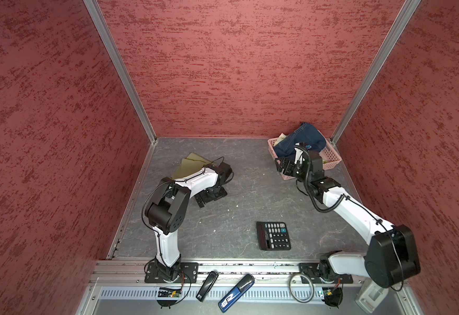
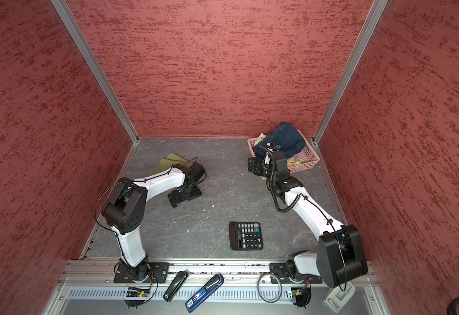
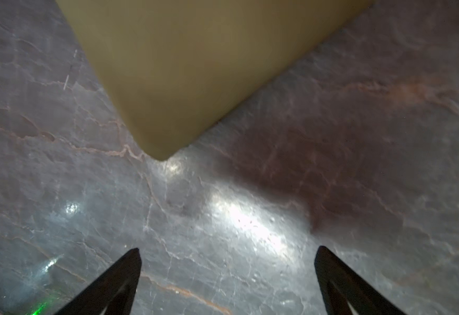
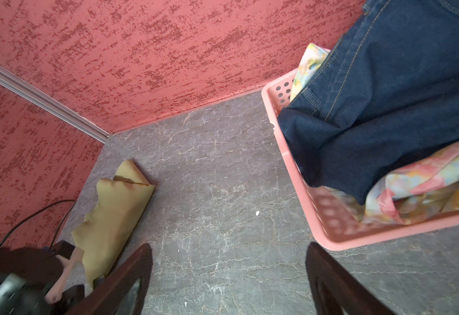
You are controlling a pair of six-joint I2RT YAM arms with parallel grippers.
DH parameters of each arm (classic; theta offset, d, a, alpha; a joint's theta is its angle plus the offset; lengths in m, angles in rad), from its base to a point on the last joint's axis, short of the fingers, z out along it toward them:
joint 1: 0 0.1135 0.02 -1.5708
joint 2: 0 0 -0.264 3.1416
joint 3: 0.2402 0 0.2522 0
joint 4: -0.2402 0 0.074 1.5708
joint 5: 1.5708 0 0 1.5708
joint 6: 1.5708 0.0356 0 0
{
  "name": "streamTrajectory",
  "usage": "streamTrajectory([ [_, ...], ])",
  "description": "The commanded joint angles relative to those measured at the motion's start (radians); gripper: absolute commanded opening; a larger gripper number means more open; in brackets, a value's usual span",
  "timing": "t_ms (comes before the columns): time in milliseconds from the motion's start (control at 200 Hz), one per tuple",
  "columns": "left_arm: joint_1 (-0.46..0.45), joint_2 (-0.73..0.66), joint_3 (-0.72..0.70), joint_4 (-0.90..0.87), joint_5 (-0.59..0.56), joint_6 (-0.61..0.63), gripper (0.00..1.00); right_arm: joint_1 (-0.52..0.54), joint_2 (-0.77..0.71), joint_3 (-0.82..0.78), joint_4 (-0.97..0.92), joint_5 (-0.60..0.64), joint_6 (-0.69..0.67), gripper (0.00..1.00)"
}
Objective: Fold and stack skirts
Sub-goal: Move the skirt to the top-left of the table.
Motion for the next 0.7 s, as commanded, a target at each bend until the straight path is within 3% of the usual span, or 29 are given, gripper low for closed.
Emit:
streamTrajectory([
  [0, 0.049, 0.028, 0.015, 0.055, 0.032, 0.033, 1.0, -0.002, -0.043, -0.014, 0.004, 0.01, -0.014, 0.89],
  [426, 0.173, 0.162, 0.167, 0.115, 0.134, -0.02, 1.0, -0.003, -0.072, -0.03, -0.015, 0.029, -0.012, 0.89],
  [696, 0.284, 0.213, 0.269, 0.085, 0.118, 0.057, 0.99, -0.001, -0.078, -0.042, -0.002, 0.039, -0.012, 0.89],
])
